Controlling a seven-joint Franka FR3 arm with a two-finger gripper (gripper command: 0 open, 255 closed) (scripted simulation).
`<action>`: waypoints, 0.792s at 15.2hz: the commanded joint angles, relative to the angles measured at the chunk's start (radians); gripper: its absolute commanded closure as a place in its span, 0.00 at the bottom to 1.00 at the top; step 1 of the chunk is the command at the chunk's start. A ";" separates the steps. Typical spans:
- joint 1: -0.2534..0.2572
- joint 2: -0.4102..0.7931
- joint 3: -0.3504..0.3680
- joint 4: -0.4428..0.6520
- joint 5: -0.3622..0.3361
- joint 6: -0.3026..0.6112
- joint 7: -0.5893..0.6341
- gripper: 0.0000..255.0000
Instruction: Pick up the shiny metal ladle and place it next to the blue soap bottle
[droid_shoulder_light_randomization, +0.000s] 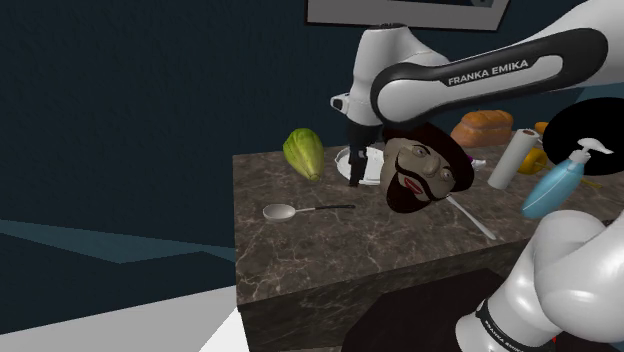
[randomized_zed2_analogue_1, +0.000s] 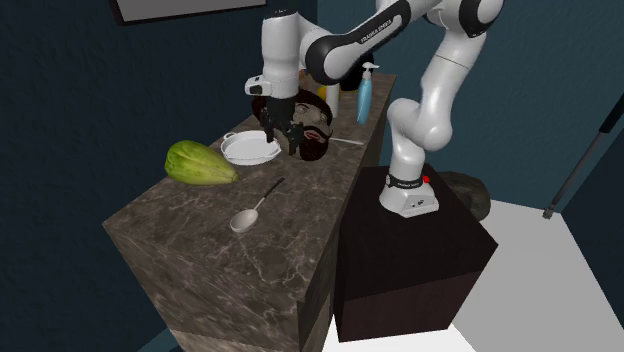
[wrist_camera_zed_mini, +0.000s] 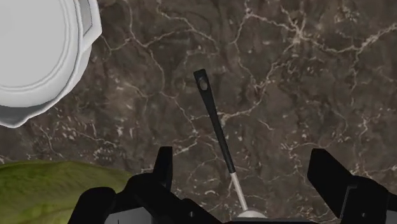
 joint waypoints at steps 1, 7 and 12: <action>0.020 0.063 0.007 0.008 -0.003 0.066 -0.041 0.00; 0.068 0.244 0.033 0.043 -0.018 0.235 -0.158 0.00; 0.082 0.330 0.045 0.054 -0.030 0.318 -0.195 0.00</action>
